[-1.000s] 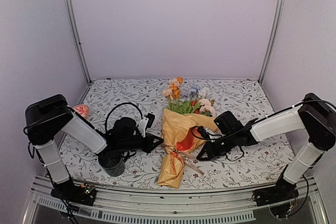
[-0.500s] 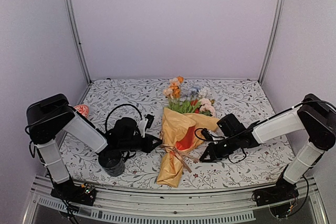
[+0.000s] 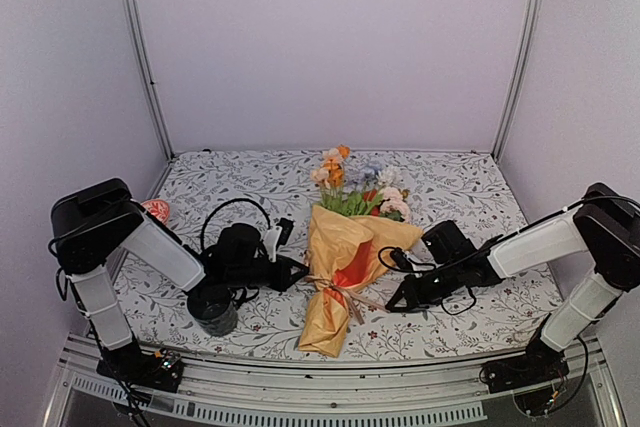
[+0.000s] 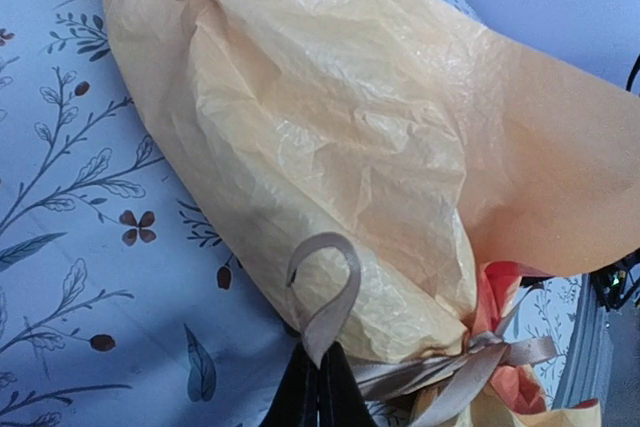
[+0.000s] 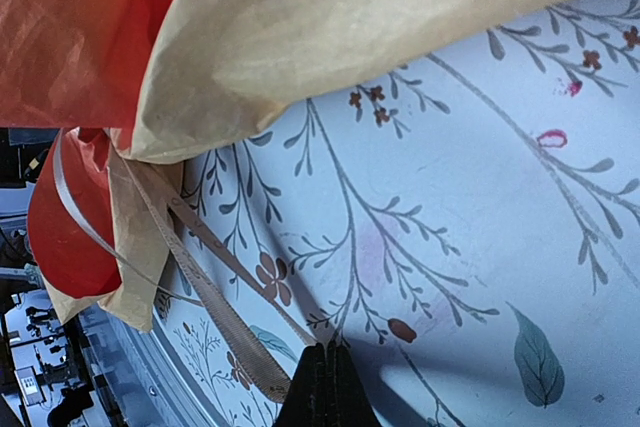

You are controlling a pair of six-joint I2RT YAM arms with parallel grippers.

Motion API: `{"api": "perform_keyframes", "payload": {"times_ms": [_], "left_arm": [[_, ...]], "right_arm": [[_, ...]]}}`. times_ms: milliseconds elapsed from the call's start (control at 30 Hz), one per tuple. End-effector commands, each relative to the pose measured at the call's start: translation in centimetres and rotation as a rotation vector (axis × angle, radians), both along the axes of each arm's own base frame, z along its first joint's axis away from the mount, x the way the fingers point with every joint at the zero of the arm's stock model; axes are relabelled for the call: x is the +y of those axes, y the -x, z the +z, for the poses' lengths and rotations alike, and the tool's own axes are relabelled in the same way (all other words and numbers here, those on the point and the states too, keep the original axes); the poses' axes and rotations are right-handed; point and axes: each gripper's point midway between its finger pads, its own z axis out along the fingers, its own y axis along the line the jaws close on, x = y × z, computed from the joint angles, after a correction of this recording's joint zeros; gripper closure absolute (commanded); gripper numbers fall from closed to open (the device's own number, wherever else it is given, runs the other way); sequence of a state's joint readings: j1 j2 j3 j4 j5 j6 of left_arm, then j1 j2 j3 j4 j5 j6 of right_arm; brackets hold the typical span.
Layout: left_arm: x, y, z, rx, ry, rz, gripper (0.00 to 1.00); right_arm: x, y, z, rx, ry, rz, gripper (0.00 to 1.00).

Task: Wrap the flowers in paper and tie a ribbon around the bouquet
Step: Tie the half-tied ribbon around the folded bouquet.

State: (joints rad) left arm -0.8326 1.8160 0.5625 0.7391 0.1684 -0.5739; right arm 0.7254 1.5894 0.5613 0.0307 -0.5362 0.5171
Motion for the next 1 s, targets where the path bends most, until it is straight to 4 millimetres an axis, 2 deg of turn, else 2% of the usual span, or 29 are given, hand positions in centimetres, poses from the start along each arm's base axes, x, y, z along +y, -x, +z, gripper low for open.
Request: {"api": "perform_keyframes", "payload": {"times_ms": [0,967], "left_arm": [[1.0,-1.1,-1.0,0.017,-0.034,0.042,1.00],[1.7,-1.4,-1.7,0.043,-0.041,0.064,1.00]], "right_arm": [[-1.6,0.9,-1.3,0.049,0.052,-0.025,1.00],[-3.4,3.0,-3.1,0.137,0.075,-0.009,1.00]]}}
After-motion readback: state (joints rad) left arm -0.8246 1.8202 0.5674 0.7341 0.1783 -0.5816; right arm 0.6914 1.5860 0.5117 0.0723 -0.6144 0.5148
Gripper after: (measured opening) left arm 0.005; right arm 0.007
